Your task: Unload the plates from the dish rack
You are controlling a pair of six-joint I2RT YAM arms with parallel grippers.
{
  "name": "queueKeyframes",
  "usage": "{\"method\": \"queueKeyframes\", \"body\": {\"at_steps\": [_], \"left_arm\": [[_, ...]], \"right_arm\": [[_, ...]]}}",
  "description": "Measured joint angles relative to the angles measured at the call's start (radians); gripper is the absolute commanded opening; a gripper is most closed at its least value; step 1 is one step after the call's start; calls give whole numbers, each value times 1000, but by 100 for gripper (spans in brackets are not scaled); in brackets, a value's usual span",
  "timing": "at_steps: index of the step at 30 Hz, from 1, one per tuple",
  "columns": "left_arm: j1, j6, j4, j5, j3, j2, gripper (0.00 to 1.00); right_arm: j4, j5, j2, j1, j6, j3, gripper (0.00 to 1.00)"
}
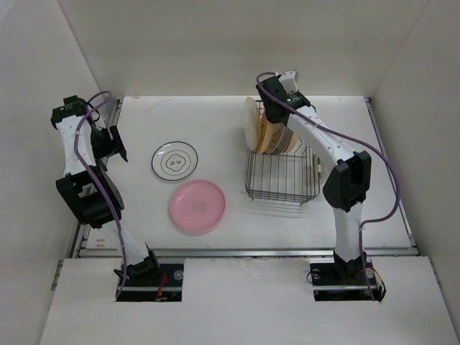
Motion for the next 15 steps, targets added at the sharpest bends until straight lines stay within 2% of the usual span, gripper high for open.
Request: {"method": "queueKeyframes", "body": {"at_steps": [3,10,15], "left_arm": [[0,0,0,0,0,0,68],[0,0,0,-1,1,0,68],[0,0,0,-5,2,0,68]], "right_arm": [[19,63,8,5,-50,8,0],[175,262,7,19,-236,19,0],[289,341,4,19,-327,16,0]]}}
